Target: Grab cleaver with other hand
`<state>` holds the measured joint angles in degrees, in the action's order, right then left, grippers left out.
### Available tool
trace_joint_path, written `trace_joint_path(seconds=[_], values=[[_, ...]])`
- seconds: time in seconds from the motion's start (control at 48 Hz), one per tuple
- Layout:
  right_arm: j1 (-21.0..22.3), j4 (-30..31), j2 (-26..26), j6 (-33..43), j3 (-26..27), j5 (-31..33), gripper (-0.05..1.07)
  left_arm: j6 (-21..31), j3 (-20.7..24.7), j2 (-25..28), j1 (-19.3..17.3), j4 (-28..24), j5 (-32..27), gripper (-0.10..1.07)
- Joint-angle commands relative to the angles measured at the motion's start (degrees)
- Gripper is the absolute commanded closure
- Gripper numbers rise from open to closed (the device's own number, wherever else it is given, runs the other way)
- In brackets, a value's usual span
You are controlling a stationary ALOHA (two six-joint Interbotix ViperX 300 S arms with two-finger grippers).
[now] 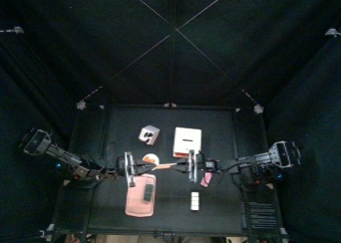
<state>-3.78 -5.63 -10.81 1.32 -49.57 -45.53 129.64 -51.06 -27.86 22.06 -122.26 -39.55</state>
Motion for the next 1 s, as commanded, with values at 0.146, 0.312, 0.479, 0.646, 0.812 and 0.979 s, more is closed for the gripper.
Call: trace_joint_path(seconds=[0.146,0.312,0.479,0.646,0.812,0.979], values=[[-1.1,-0.4,-1.6,0.0,0.4,-0.6,0.60,0.2,-0.1,-0.1,-0.1,0.0,-0.2,0.43],[-2.1,-0.4,-1.7,0.0,0.6,-0.5,0.65,0.2,-0.8,-0.1,-0.1,0.2,-0.2,0.42],[-2.3,-0.4,-1.7,-0.1,0.6,-0.7,0.65,0.1,-1.1,-0.2,-0.1,0.2,-0.4,0.42],[-2.0,-0.4,-1.6,-0.1,0.4,-0.7,0.65,0.1,-1.2,-0.2,-0.1,0.2,-0.4,0.37],[-2.0,-0.4,-1.6,-0.1,0.4,-0.7,0.65,0.1,-1.2,-0.3,-0.1,0.3,-0.4,0.25],[-2.1,-0.6,-1.5,0.0,0.2,-0.7,0.65,-0.2,-1.2,-0.2,-0.1,-0.2,-0.6,0.13]])
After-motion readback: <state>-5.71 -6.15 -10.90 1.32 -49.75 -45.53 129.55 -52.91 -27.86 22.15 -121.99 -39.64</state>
